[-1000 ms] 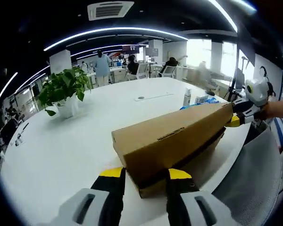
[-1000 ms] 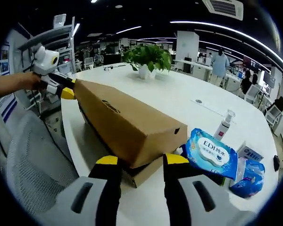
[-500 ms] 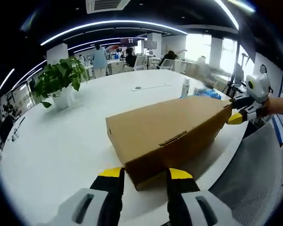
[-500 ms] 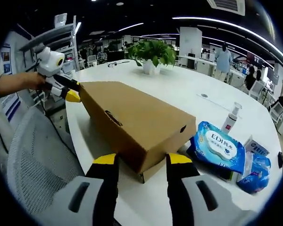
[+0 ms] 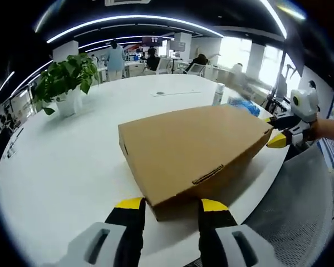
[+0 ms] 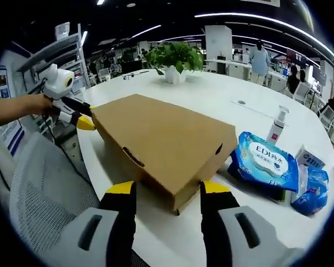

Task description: Operate the shoe box by opening the lid, removing the specified soft item, and placing it in the target area until the item is outside and the box remains undamaged.

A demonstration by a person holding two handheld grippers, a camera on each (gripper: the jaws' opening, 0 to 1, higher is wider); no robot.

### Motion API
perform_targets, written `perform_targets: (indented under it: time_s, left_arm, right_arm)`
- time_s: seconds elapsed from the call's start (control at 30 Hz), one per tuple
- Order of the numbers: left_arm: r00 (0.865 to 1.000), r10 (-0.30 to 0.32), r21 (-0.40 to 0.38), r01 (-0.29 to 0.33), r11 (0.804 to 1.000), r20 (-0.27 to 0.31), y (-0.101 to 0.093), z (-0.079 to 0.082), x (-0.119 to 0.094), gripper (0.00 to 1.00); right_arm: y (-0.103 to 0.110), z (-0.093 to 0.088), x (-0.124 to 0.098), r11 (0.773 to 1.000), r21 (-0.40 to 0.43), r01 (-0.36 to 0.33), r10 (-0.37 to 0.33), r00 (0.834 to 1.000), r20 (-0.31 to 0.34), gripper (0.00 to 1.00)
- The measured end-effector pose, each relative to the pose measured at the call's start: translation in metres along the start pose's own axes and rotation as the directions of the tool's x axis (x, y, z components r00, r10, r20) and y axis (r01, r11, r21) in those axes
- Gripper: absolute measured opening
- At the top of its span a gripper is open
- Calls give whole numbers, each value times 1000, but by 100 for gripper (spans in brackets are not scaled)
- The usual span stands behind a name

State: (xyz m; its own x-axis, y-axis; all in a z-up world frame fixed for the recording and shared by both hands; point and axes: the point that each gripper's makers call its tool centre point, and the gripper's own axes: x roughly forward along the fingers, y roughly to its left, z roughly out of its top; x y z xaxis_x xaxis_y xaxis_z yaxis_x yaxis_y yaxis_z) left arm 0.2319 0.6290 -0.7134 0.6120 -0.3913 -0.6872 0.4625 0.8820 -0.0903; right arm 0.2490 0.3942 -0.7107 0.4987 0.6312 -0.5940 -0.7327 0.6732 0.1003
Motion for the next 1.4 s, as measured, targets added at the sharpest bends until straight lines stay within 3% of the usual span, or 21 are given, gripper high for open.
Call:
perform_targets:
  time_s: [0.17,0.53,1.1,1.2,1.33,1.4]
  left_arm:
    - [1000,2,0,-2,1000,-4,0,-3,3,38]
    - [1000,12,11,-12,1000,-20,2,-9,11,37]
    - [999,22,13,-21,1000,-30,14,0,21,36]
    - [998,17,13,-16,1000,-59,16,-4,25,35]
    - [994,48,105,-38,994,-98,18,-8,30,30]
    - [995,45,78,-38,996,-93,20,-4,31,30]
  right_arm:
    - [-3,-3,3,1000,18,12,-12,1000,-4,41]
    - [-3,-11,10,999,-28,34,-35,999,-31,40]
    - [-14,-3,19,999,-31,44,-45,998,-41,39]
    - [-17,-1,22,999,-31,44,-45,998,-43,40]
    - [-20,2,25,998,-41,44,-46,998,-49,40]
    - [-21,3,26,998,-36,47,-49,998,-50,40]
